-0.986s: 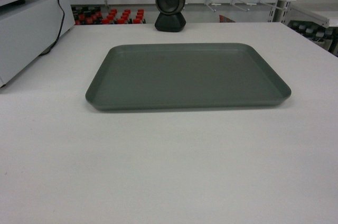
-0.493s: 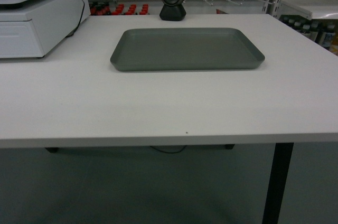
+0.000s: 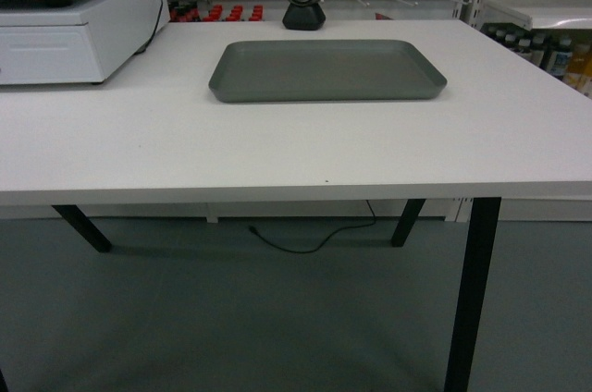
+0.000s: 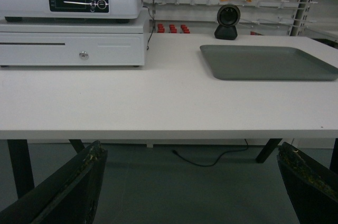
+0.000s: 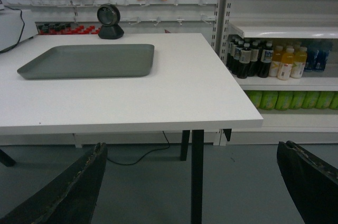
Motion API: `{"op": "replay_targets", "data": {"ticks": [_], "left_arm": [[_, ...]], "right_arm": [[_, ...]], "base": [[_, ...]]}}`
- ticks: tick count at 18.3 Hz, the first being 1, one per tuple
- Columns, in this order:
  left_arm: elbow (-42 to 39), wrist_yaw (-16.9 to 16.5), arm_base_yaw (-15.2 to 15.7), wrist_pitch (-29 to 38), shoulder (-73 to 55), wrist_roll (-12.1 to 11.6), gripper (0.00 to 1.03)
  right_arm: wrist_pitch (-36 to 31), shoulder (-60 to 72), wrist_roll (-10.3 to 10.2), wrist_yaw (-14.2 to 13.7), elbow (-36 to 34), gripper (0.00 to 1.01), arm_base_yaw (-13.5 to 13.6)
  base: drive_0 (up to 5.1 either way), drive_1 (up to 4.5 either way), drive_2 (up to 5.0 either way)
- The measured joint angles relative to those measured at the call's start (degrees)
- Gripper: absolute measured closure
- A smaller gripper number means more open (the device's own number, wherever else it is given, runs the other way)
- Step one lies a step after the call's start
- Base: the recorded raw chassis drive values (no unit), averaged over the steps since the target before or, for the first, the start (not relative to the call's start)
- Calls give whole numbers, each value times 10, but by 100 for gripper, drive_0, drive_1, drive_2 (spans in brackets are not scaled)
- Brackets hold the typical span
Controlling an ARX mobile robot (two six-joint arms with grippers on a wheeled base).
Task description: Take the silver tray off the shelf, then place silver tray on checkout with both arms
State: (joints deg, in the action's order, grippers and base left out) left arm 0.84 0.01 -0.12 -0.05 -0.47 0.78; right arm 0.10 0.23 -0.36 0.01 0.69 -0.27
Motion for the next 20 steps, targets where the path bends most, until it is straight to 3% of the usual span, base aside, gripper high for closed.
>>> {"op": "replay_targets", "data": {"ticks": [20], "left_arm": [[0,0,0,-1,0,-2,5]], "right_arm": [[2,0,1,0,0,3,0]], "base": [[-4,-420,411]]}}
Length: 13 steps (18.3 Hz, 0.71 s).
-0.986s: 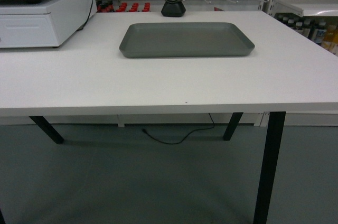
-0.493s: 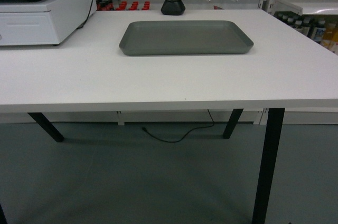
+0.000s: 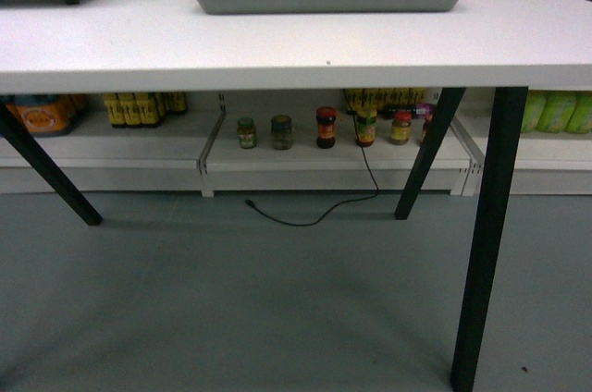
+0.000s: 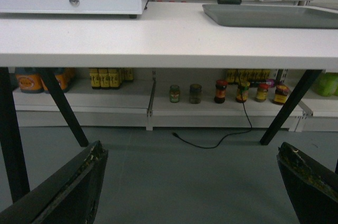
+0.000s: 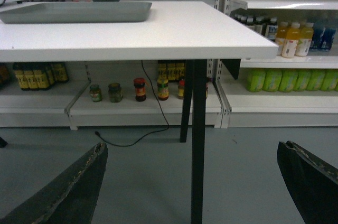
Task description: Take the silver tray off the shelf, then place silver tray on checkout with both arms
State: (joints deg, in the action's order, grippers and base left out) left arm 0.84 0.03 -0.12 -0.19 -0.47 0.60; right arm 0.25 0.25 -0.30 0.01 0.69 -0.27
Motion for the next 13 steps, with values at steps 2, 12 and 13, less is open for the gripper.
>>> {"op": "replay_targets", "data": {"ticks": [2,12,13], "left_arm": [[0,0,0,0,0,0,5],[0,0,0,-2,0,0,5],[0,0,0,-2,0,0,5]], "right_arm": [[0,0,1,0,0,3,0],[1,0,1,0,0,3,0],[1,0,1,0,0,3,0]], "base": [[-4,-420,411],[-4,-420,411],[-4,-420,411]]}}
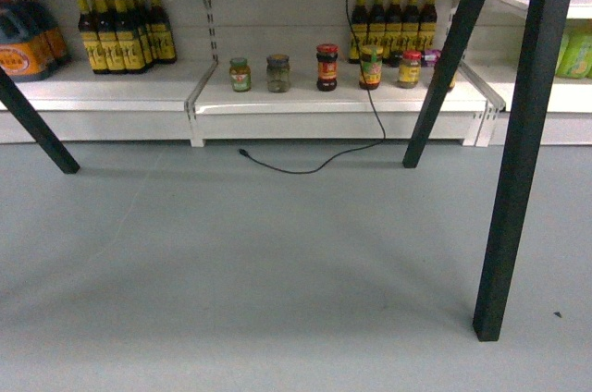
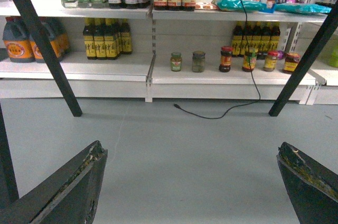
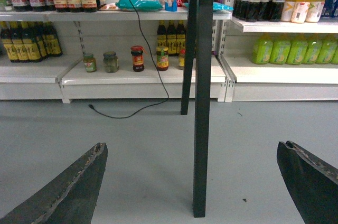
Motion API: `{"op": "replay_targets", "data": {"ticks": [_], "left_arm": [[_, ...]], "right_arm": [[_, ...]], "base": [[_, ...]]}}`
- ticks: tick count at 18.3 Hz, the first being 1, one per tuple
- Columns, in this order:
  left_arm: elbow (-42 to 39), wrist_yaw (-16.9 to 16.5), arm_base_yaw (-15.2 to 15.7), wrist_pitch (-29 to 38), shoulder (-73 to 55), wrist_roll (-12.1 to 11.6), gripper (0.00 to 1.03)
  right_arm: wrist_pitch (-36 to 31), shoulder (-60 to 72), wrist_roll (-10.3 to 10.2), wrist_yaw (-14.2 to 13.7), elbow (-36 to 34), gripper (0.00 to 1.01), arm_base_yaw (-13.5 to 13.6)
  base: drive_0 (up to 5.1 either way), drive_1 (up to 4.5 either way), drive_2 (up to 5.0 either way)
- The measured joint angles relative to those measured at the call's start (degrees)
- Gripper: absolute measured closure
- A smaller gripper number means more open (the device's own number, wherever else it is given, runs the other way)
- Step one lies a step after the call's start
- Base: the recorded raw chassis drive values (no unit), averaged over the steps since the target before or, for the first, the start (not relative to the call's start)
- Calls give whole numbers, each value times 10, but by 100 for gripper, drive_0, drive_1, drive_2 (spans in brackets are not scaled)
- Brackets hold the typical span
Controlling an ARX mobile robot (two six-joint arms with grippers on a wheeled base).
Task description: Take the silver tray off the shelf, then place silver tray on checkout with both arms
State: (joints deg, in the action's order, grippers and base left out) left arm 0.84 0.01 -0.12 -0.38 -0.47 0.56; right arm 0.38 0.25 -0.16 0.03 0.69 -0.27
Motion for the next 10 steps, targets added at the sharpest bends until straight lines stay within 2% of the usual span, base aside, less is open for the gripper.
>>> {"op": "replay_targets", "data": {"ticks": [4,10], "left_arm": [[0,0,0,1,0,0,5],[0,0,0,1,0,0,5]], "right_arm": [[0,0,0,0,0,3,0],[-1,0,0,0,0,3,0]], "base": [[-4,-420,411],[0,0,0]]}}
